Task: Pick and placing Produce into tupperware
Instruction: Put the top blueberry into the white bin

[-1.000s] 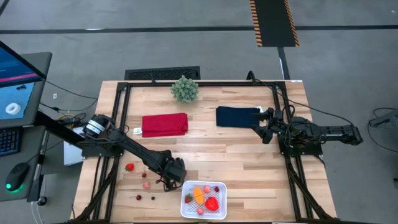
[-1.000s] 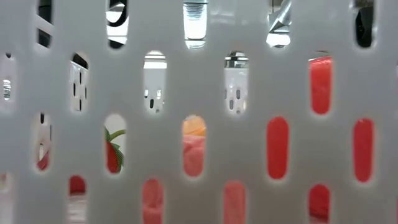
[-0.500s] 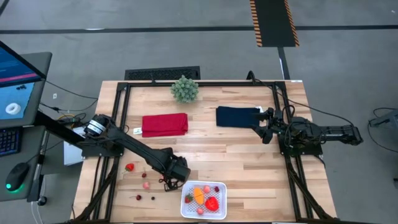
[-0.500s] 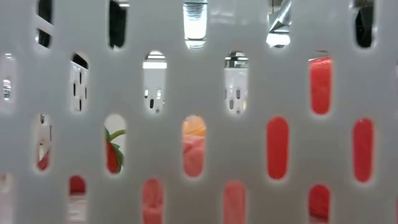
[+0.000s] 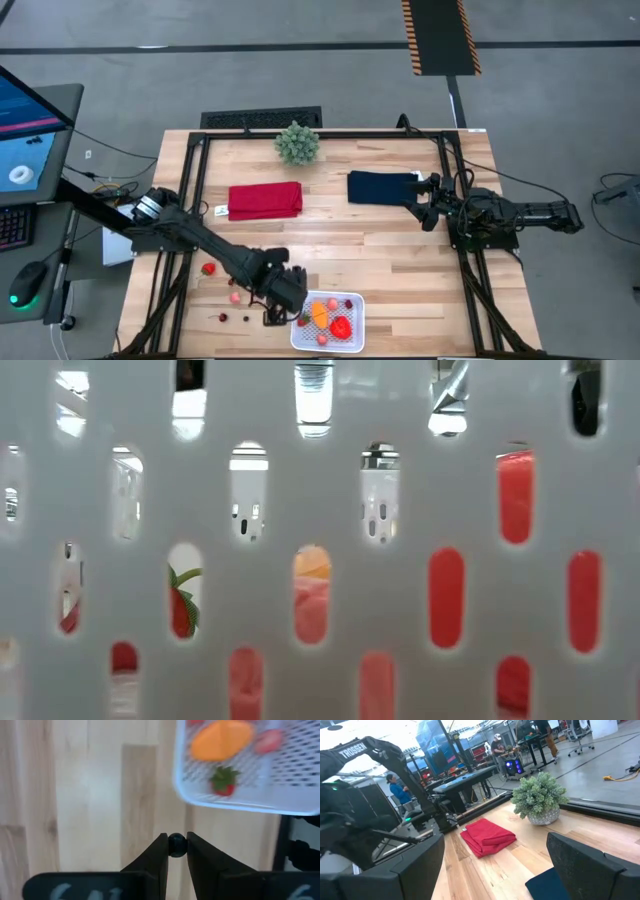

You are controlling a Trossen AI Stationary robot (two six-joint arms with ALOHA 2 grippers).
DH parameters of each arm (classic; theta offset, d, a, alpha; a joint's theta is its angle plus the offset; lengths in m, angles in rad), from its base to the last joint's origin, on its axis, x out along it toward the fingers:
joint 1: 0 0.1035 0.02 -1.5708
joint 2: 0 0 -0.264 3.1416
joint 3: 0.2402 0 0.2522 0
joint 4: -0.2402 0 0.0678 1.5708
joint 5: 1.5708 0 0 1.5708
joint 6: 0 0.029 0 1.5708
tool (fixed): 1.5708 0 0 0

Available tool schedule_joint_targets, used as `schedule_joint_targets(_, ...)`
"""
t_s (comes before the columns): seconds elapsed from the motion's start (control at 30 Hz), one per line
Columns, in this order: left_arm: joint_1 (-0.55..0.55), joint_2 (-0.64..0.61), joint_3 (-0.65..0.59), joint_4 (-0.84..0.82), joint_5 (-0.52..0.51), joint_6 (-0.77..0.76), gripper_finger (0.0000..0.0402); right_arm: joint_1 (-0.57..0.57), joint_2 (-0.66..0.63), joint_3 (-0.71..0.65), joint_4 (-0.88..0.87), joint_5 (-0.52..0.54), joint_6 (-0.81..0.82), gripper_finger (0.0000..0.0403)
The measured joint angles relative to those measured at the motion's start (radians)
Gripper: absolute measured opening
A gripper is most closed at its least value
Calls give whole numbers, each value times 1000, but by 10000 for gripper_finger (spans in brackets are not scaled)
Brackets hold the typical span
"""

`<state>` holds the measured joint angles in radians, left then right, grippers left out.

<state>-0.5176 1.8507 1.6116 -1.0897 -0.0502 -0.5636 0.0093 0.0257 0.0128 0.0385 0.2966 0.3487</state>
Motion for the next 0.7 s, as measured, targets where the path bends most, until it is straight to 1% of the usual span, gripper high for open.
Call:
schedule_joint_targets(0.07, -24, 0, 16, 17, 2, 9, 51, 0, 0, 0, 0, 0, 0, 374)
schedule_joint_targets(0.23, -71, 0, 27, 78, 71, 40, 52, 0, 0, 0, 0, 0, 0, 374)
schedule_joint_targets(0.4, -99, 0, 27, 129, 70, 45, 52, 0, 0, 0, 0, 0, 0, 374)
schedule_joint_targets(0.53, -104, 14, 29, 179, 74, 70, 52, 0, 0, 0, 0, 0, 0, 374)
schedule_joint_targets(0.7, -92, 55, 55, 195, 116, 76, 52, 0, 0, 0, 0, 0, 0, 374)
